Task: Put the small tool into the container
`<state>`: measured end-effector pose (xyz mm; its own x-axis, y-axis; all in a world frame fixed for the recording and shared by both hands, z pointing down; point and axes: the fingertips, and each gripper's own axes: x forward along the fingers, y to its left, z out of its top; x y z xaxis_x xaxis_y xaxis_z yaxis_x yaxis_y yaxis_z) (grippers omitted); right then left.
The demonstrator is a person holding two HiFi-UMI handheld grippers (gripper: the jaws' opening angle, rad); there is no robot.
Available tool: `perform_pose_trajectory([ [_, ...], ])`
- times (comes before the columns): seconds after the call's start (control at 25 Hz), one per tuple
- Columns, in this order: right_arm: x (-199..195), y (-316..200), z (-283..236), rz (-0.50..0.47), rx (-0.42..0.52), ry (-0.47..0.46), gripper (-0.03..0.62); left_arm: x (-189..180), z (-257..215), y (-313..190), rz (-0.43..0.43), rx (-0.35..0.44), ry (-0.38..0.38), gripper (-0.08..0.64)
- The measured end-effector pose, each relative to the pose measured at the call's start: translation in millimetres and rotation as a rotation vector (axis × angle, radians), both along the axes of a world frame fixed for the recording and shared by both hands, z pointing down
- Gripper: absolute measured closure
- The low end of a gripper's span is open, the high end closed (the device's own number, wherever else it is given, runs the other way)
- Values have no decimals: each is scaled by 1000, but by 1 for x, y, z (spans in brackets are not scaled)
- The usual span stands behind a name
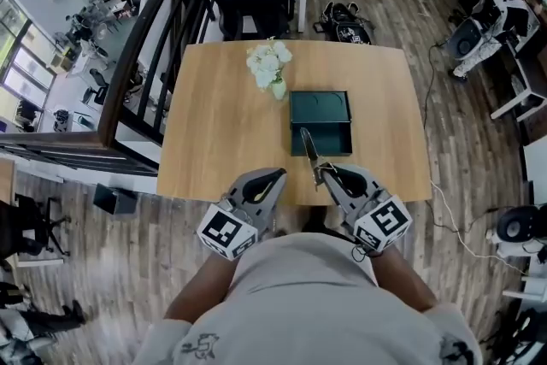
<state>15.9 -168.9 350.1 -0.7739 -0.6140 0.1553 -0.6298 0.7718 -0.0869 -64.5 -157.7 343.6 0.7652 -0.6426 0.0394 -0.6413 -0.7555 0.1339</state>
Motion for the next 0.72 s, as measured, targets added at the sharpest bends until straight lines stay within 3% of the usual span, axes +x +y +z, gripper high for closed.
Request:
perform_pose_trajectory([
  [0.72, 29, -95, 70, -175, -84, 197, 557, 26, 55, -77, -131, -165, -6, 555],
])
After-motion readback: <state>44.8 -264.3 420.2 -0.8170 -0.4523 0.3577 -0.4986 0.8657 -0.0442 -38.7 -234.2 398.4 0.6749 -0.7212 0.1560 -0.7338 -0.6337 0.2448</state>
